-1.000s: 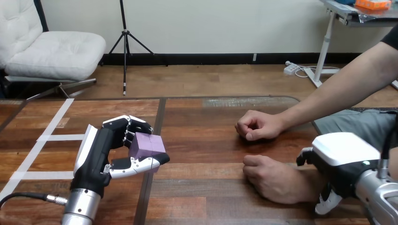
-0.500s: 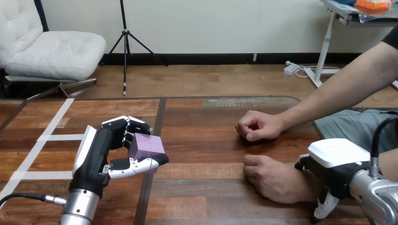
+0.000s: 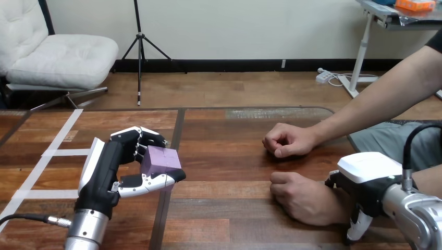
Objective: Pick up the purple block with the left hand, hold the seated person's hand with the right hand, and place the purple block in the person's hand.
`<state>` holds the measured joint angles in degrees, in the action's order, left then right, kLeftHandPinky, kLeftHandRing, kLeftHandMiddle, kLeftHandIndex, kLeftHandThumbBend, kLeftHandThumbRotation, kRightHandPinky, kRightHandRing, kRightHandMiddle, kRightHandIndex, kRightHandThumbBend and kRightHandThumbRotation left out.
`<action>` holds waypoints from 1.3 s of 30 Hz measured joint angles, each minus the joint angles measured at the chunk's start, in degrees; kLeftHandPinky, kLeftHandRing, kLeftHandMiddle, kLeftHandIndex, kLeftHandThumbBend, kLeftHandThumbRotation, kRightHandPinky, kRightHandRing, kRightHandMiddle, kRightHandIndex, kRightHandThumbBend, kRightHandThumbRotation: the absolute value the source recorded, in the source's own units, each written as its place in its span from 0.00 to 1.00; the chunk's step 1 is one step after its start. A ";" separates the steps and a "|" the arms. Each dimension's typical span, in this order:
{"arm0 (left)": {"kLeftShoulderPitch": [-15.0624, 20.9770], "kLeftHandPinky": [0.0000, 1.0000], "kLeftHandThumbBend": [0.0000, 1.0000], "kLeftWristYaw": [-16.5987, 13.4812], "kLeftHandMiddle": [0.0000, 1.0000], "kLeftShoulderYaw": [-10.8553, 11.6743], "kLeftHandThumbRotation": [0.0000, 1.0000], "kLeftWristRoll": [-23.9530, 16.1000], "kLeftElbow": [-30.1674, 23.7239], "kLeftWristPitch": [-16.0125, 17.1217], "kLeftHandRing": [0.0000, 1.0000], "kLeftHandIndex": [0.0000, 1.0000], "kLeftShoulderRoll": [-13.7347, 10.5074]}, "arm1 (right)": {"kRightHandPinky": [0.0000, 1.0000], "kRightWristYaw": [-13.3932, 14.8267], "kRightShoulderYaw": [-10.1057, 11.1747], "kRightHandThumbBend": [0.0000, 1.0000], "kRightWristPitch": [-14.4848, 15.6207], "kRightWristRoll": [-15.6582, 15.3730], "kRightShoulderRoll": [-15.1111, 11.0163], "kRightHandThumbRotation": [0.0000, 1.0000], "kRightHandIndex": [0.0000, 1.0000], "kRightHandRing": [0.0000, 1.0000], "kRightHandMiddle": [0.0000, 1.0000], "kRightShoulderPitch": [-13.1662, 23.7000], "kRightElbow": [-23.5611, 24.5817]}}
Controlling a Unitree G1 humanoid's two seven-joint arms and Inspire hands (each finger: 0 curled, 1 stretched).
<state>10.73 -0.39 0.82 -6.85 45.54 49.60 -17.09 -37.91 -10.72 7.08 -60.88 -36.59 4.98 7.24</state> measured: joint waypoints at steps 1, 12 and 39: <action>-0.02 0.32 0.81 0.05 0.48 0.03 0.11 0.01 -0.04 0.00 0.40 0.50 0.00 | 0.80 0.00 -0.11 0.77 0.02 0.00 0.00 0.05 0.81 0.81 0.82 0.12 -0.13; -0.11 0.32 0.81 0.42 0.48 0.15 0.11 0.10 -0.27 0.00 0.40 0.50 0.00 | 0.77 -0.70 -0.95 0.76 0.56 -0.28 0.00 0.05 0.79 0.79 0.81 0.94 -1.21; -0.12 0.34 0.81 0.62 0.49 0.15 0.12 0.04 -0.35 0.34 0.42 0.50 0.00 | 0.23 -0.81 -1.84 0.66 3.68 -0.29 0.01 0.00 0.71 0.32 0.45 1.47 -2.14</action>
<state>10.61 0.23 0.98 -6.81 45.19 49.93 -17.09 -38.72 -12.56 10.76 -61.18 -36.58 6.46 5.10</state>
